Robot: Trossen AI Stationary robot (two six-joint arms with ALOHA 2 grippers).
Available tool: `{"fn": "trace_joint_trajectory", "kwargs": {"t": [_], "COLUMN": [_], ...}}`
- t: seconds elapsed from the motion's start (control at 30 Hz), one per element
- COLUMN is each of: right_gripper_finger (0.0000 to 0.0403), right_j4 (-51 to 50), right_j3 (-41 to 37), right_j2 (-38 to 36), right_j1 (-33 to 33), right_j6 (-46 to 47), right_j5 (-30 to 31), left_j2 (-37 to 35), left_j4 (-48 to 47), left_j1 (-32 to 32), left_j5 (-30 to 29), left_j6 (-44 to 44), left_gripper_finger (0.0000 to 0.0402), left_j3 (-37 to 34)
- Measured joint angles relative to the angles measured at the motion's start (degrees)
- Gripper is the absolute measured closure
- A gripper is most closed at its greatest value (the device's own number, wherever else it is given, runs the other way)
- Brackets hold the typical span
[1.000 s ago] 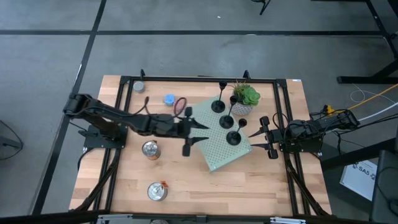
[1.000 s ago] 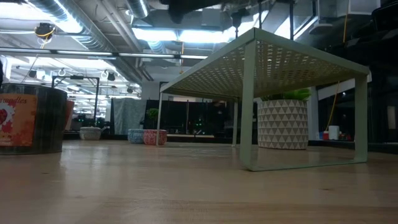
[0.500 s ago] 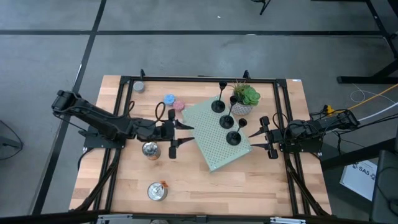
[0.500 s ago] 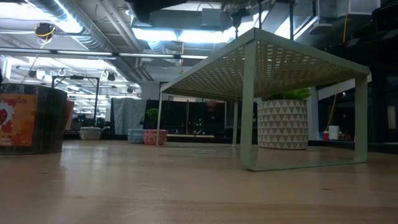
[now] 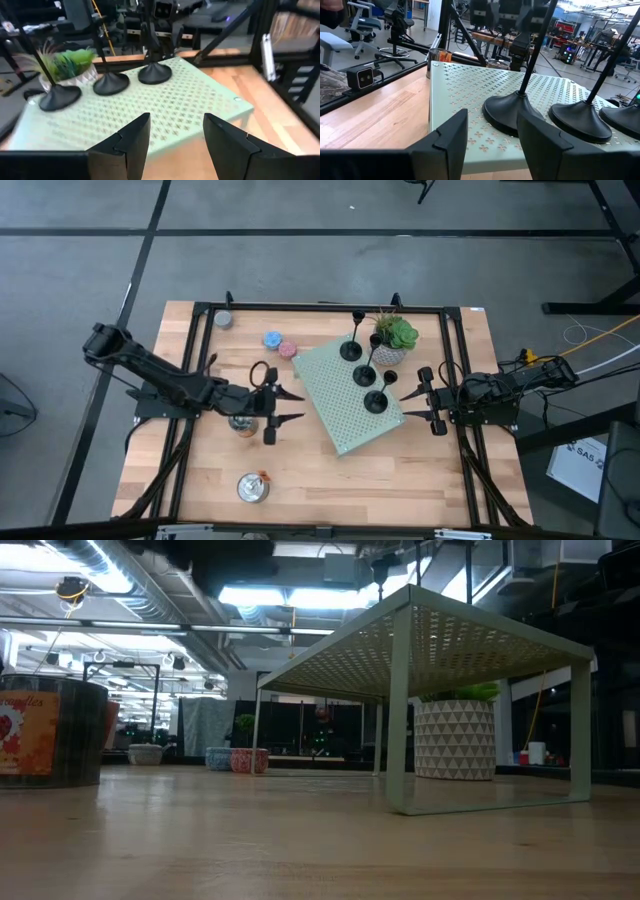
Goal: Pick & Place candle stick holders
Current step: Put the orange canned scented candle on the shelf
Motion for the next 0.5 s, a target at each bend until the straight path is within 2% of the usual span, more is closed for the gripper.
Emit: {"fn": "trace_joint_trajectory", "kwargs": {"t": [0.23, 0.5], "right_gripper_finger": [0.0231, 0.0231], "right_j4": [-0.02, 0.0], "right_j3": [0.0, 0.0], "right_j2": [0.02, 0.0], "right_j1": [0.02, 0.0], "right_j6": [0.0, -0.01], "right_j5": [0.0, 0.0], "left_j2": [-5.1, -13.69], "left_j4": [15.98, 17.25], "left_j1": [-2.99, -6.79], "left_j5": [-0.65, -1.49], "left_j6": [-5.76, -5.7], "left_gripper_finger": [0.0222, 0.0222], "left_j3": [-13.06, -19.35]}}
